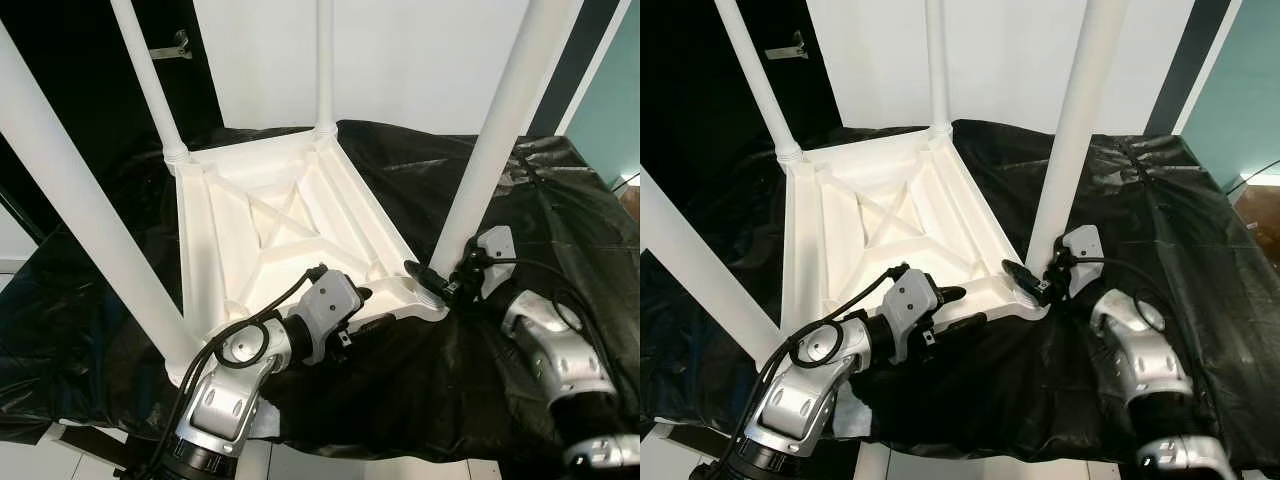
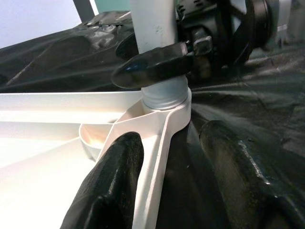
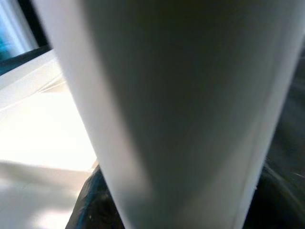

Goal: Building children table

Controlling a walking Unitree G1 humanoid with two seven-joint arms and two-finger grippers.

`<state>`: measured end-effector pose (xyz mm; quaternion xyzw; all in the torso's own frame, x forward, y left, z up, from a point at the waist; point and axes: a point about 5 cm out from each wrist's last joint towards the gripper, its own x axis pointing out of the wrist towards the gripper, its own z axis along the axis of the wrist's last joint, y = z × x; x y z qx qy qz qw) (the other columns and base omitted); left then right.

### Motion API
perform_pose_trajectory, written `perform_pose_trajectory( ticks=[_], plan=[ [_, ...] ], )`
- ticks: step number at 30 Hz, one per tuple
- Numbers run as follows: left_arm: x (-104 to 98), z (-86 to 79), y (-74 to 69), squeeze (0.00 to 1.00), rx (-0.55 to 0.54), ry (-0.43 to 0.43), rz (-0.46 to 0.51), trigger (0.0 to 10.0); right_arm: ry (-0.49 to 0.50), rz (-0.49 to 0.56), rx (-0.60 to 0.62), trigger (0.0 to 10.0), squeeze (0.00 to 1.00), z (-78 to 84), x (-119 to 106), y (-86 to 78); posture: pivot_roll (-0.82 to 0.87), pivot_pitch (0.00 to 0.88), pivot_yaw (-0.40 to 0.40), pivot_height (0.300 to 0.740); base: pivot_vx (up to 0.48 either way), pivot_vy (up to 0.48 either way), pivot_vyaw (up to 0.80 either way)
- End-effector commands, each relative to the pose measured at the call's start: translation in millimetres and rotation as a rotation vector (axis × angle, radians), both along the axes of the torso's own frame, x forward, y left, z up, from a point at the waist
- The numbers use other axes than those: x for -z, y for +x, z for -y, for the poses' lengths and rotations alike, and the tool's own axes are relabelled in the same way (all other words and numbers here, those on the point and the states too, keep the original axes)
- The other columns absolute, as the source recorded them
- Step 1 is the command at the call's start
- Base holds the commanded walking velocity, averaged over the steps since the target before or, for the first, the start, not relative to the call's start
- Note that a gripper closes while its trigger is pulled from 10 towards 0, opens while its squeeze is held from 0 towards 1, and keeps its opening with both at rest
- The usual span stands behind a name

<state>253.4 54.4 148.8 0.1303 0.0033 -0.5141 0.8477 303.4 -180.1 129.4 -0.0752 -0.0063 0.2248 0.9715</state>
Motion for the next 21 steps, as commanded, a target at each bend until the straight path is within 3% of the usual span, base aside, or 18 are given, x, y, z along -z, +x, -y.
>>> perform_pose_trajectory(
  ticks=[1, 2, 5, 7, 10, 12, 14, 21],
  plan=[
    [0, -2.6, 2.9, 0.0, -0.09, -0.005, 0.02, 10.0, -0.06, -0.089, 0.077, 10.0, 0.0, 2.3, 21, -6.3, -0.05, 0.0, 0.002, 0.74, 0.0, 0.0, 0.0],
    [0, -2.6, 2.9, 0.0, -0.09, -0.005, 0.02, 10.0, -0.06, -0.089, 0.077, 10.0, 0.0, 2.3, 21, -6.3, -0.05, 0.0, 0.002, 0.74, 0.0, 0.0, 0.0],
    [1, -1.2, 1.4, 0.0, -0.084, -0.009, 0.015, 10.0, -0.028, -0.135, 0.273, 10.0, 0.0, -4.3, 34, -11.6, -0.05, 0.0, 0.007, 0.74, 0.0, 0.0, 0.0],
    [1, -1.2, 1.4, 0.0, -0.084, -0.009, 0.015, 10.0, -0.028, -0.135, 0.273, 10.0, 0.0, -4.3, 34, -11.6, -0.05, 0.0, 0.007, 0.74, 0.0, 0.0, 0.0],
    [0, -3.0, 1.5, 0.0, -0.083, -0.002, 0.017, 10.0, 0.047, -0.128, 0.501, 10.0, 0.0, -16.6, 35, -19.3, -0.05, 0.0, 0.007, 0.74, 0.0, 0.0, 0.0],
    [0, -3.0, 1.5, 0.0, -0.083, -0.002, 0.017, 10.0, 0.047, -0.128, 0.501, 10.0, 0.0, -16.6, 35, -19.3, -0.05, 0.0, 0.007, 0.74, 0.0, 0.0, 0.0],
    [1, -3.4, 1.0, 0.0, -0.081, 0.001, 0.017, 10.0, 0.105, -0.137, 0.635, 10.0, 0.0, -21.6, 35, -25.7, -0.04, 0.0, 0.002, 0.74, 0.0, 0.0, 0.0],
    [1, -1.1, 0.8, 0.0, -0.072, 0.003, 0.02, 10.0, 0.177, -0.073, 0.597, 10.0, 0.0, -35.8, 20, -26.0, -0.05, 0.0, 0.005, 0.74, 0.0, 0.0, 0.0]
  ],
)
